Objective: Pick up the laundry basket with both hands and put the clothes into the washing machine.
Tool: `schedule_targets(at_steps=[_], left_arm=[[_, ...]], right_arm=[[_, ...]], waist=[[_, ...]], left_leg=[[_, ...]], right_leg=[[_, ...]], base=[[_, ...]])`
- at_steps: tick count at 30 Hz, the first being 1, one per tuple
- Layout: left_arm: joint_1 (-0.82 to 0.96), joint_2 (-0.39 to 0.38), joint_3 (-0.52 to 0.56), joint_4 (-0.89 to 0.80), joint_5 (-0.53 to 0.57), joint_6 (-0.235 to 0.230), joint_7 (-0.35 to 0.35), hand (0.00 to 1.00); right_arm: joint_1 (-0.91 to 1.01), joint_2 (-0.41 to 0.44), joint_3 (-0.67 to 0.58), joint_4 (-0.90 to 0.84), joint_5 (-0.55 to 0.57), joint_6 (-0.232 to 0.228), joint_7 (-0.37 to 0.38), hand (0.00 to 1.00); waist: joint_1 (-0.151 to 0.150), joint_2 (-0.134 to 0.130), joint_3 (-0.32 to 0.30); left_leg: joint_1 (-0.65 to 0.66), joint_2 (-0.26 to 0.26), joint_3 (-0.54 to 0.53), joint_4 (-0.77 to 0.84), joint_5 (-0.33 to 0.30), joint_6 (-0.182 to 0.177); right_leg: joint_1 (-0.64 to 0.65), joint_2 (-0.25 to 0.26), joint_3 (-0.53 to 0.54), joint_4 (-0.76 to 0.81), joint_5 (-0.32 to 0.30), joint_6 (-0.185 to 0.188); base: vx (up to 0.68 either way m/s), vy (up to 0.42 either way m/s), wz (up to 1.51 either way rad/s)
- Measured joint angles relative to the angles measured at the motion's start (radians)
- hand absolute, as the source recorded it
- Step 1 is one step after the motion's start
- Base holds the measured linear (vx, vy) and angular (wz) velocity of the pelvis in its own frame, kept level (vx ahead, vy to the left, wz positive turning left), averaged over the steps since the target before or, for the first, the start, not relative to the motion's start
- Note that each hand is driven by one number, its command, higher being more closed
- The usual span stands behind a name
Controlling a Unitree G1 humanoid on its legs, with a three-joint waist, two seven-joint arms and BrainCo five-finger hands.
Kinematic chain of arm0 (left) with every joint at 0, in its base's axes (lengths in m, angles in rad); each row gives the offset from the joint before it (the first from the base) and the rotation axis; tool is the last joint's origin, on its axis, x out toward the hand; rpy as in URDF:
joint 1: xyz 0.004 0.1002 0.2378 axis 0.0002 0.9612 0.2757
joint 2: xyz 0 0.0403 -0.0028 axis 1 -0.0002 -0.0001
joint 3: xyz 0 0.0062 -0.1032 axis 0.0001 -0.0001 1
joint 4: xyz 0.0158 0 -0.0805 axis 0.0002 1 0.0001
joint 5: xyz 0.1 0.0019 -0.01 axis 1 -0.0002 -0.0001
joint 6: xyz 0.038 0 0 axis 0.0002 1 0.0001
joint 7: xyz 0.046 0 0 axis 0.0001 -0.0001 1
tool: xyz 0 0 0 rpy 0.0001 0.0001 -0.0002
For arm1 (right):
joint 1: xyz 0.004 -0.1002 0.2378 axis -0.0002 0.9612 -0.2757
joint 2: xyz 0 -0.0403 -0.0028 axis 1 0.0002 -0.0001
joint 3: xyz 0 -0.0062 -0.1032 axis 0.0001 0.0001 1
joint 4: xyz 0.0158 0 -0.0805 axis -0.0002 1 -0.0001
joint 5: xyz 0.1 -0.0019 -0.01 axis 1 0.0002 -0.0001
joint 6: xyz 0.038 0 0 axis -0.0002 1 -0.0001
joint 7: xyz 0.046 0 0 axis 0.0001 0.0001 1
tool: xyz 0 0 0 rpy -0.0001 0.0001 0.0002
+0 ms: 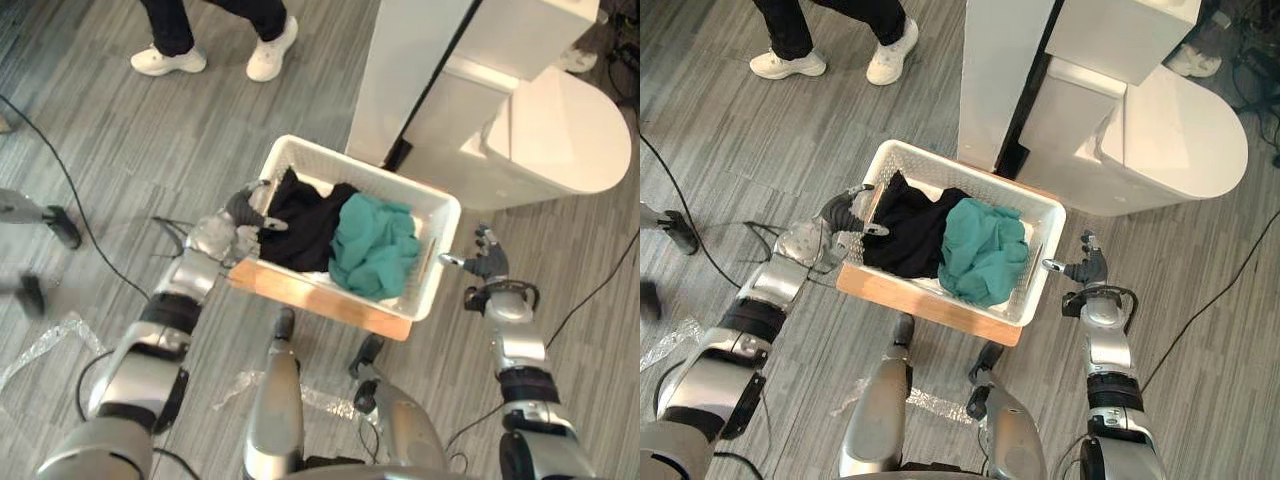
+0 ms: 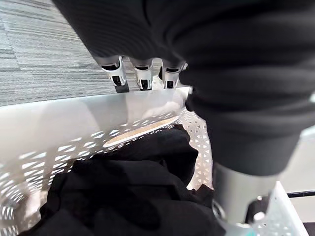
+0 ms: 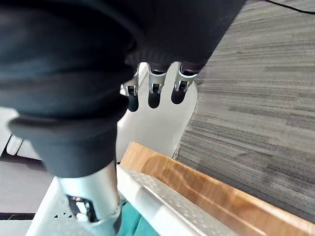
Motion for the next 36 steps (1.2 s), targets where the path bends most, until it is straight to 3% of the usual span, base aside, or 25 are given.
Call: schedule_targets(at_steps=[6,16,19,23,27,32,36], left_arm=[[-0.139,-0.015,-0.023,0.183,0.069,-0.010,0.013,0.00],[-0.286,-0.018,0.028,0.236,0.105,-0.026,0.041,0.00],[-0.317,-0.013,0.089,0.230,0.105,-0.025,0.073,0.00],[-0.311,0.043,0.148,0.074,0.087,-0.016,0.132,0.00],[-0.274,0.049,0.217,-0.036,0.043,-0.010,0.158,0.00],[-0.203,0.057,0.222,-0.043,-0.079,0.009,0.153,0.00],[-0.169,0.099,0.217,-0.041,-0.100,0.011,0.135,0.00]], right_arm=[[-0.004,0.047,0.018,0.015,0.105,-0.015,0.037,0.00],[-0.009,0.057,0.040,0.088,0.259,-0.073,0.062,0.00],[-0.001,0.059,0.048,0.088,0.278,-0.082,0.062,0.00],[0.026,0.060,0.048,0.082,0.308,-0.104,0.065,0.00],[0.049,0.056,0.046,0.079,0.308,-0.104,0.080,0.00],[0.051,0.049,0.048,0.109,0.308,-0.101,0.096,0.00],[0.056,0.043,0.057,0.129,0.308,-0.090,0.110,0.00]], waist=[[-0.021,-0.005,0.018],[-0.028,-0.018,0.036],[-0.026,-0.022,0.043],[-0.018,-0.022,0.043],[-0.009,-0.022,0.043],[-0.006,-0.022,0.043],[-0.006,-0.022,0.043]], left_leg=[[-0.018,0.002,0.010,-0.001,0.004,0.002],[-0.044,0.009,0.019,-0.001,0.007,-0.001],[-0.045,0.012,0.018,-0.001,0.007,-0.001],[-0.047,0.013,0.017,-0.003,0.007,-0.001],[-0.045,0.012,0.019,-0.004,0.007,-0.001],[-0.036,0.011,0.024,-0.005,0.007,-0.001],[-0.031,0.012,0.036,-0.006,0.010,-0.006]], right_leg=[[-0.024,-0.004,0.003,0.006,0.000,0.000],[-0.054,-0.001,0.001,0.008,0.000,0.000],[-0.054,0.001,0.000,0.008,0.000,0.001],[-0.055,0.002,-0.004,0.008,-0.006,0.009],[-0.055,0.002,-0.003,0.008,-0.006,0.009],[-0.051,0.002,0.002,0.007,-0.005,0.008],[-0.049,0.002,0.007,0.005,-0.001,0.002]], base=[[0.01,0.023,-0.04],[0.04,0.023,-0.02],[0.00,0.000,0.00],[0.00,0.000,0.00],[0.03,0.037,-0.01],[0.01,0.024,-0.02],[-0.02,0.040,-0.05]])
